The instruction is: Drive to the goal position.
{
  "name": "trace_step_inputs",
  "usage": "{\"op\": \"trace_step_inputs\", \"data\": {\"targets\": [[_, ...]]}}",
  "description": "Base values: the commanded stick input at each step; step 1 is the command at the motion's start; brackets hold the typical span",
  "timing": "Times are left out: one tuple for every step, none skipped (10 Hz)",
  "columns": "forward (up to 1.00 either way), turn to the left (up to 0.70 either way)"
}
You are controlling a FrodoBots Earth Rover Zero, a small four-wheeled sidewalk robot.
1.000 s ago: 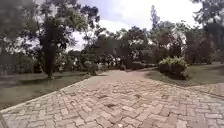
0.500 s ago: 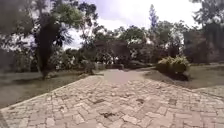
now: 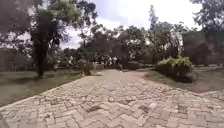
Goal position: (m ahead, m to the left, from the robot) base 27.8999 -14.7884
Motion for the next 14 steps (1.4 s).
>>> {"op": "trace_step_inputs", "data": {"targets": [[0.7,0.0],[0.7,0.0],[0.7,0.0],[0.7,0.0],[0.7,0.0],[0.7,0.0],[0.7,0.0],[0.7,0.0],[0.7,0.0],[0.7,0.0],[0.7,0.0],[0.7,-0.01],[0.7,-0.05],[0.7,-0.11]]}}
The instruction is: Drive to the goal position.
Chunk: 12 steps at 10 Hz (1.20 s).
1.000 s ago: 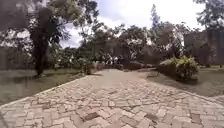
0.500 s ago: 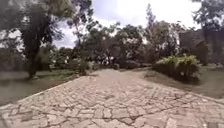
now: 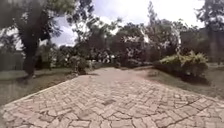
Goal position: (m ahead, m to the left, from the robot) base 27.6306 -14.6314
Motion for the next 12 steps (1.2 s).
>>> {"op": "trace_step_inputs", "data": {"targets": [[0.7,-0.25],[0.7,-0.29],[0.7,-0.11],[0.7,0.0],[0.7,0.0],[0.7,0.0],[0.7,0.0],[0.7,0.0],[0.7,0.0],[0.7,0.0],[0.7,0.0],[0.7,0.0]]}}
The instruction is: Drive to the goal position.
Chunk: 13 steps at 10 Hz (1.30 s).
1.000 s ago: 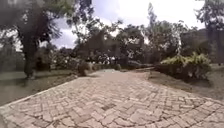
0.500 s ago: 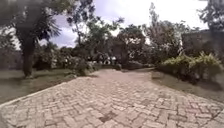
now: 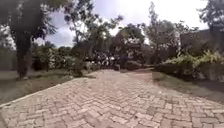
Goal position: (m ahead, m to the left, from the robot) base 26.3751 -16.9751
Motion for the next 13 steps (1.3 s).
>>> {"op": "trace_step_inputs", "data": {"targets": [[0.7,0.0],[0.7,0.0],[0.7,0.0],[0.7,-0.11],[0.7,-0.3],[0.7,-0.27],[0.7,-0.15],[0.7,0.0],[0.7,0.0],[0.7,0.0],[0.7,0.0],[0.7,-0.17],[0.7,-0.35]]}}
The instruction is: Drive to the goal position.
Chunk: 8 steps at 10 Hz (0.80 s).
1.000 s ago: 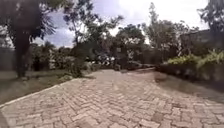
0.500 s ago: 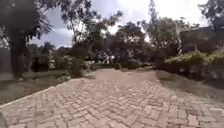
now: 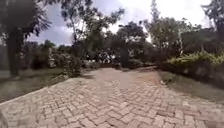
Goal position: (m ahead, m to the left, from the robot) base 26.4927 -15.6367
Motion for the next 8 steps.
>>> {"op": "trace_step_inputs", "data": {"targets": [[0.7,-0.35],[0.7,-0.33],[0.7,-0.16],[0.7,0.0],[0.7,0.0],[0.7,-0.35],[0.7,-0.35],[0.7,-0.29]]}}
